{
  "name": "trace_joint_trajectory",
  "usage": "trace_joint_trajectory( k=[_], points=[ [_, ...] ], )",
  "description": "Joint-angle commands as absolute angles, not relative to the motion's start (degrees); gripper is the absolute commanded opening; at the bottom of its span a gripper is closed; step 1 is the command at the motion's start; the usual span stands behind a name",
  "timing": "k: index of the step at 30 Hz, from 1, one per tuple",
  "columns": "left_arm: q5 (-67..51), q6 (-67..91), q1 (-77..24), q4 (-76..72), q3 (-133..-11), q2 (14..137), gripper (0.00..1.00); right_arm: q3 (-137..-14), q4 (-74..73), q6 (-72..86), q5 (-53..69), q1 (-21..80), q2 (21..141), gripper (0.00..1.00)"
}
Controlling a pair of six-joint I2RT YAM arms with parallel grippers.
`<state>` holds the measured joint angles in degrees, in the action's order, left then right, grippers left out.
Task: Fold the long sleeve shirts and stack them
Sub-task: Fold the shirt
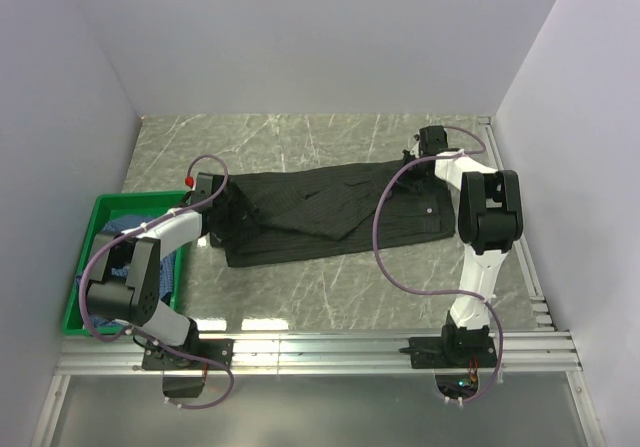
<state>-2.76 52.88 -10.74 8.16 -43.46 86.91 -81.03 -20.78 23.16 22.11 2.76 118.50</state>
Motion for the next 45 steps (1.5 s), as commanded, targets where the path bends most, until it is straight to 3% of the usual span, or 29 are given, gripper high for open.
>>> trace_joint_trajectory(
  k=[1,15,34,35,36,45],
  points=[
    [-3.07,53.44,-10.99,9.14,-43.15,88.94,0.94,-83.5,-22.67,22.06,16.62,2.9,115.23,0.0],
    [-2.37,53.88,-10.72,10.72,-43.07,89.38,0.94,-74.19,-18.46,26.36,5.72,2.37,104.51,0.0],
    [-2.37,53.79,-10.81,11.6,-43.5,89.3,0.94,-72.07,-15.11,26.02,2.9,0.26,105.99,0.0],
    [-2.37,53.96,-10.81,11.51,-43.59,89.21,0.94,-72.42,-15.2,26.02,3.07,0.26,106.17,0.01],
    [-2.46,53.88,-10.81,11.51,-43.68,89.12,0.94,-72.6,-15.21,25.67,3.34,0.26,106.78,0.1],
    [-0.62,51.94,-10.9,17.04,-49.47,84.74,0.98,-73.39,-15.99,26.89,1.66,0.35,103.11,0.5]
  ],
)
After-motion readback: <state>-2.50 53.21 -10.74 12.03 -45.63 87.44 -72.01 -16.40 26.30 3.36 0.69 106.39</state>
